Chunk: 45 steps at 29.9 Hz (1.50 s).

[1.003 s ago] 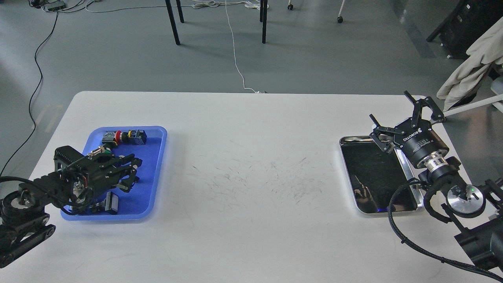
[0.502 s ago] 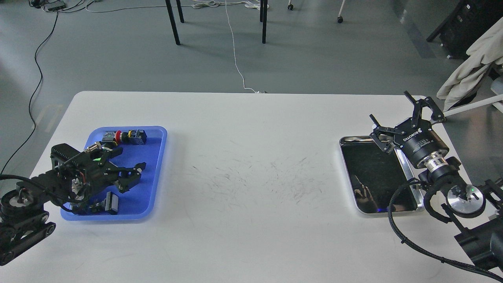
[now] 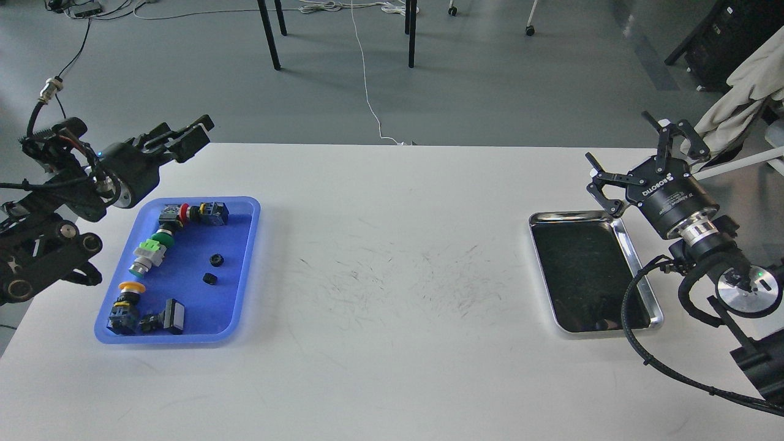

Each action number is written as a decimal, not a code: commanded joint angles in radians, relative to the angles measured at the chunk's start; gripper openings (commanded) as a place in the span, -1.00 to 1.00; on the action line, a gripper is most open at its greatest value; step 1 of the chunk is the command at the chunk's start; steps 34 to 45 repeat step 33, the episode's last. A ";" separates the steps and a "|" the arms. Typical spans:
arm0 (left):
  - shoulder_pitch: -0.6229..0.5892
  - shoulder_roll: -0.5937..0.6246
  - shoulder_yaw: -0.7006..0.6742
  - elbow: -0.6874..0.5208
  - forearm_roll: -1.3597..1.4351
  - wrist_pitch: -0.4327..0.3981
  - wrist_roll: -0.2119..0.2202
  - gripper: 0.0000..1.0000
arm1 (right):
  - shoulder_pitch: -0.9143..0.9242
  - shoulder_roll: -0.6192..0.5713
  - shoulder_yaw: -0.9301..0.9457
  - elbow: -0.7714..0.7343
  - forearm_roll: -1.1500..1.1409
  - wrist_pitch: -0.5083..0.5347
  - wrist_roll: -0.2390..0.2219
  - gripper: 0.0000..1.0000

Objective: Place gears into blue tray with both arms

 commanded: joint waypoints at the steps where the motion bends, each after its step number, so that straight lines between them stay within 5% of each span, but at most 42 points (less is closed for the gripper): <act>1: -0.053 -0.013 -0.013 0.013 -0.546 -0.019 0.023 0.91 | 0.016 -0.009 -0.007 0.021 0.000 -0.045 -0.008 0.94; 16: 0.227 -0.214 -0.444 0.013 -0.679 -0.186 0.010 0.92 | -0.015 -0.080 -0.038 0.055 0.015 -0.113 -0.023 0.95; 19: 0.228 -0.252 -0.452 0.013 -0.679 -0.188 0.009 0.93 | 0.002 -0.049 -0.037 0.058 0.015 -0.188 -0.021 0.98; 24: 0.237 -0.278 -0.479 0.014 -0.680 -0.191 -0.006 0.95 | 0.001 -0.041 -0.020 0.078 0.014 -0.111 -0.017 0.98; 45: 0.240 -0.291 -0.487 0.014 -0.694 -0.188 -0.011 0.95 | 0.001 -0.026 0.012 0.075 0.015 -0.107 -0.011 0.98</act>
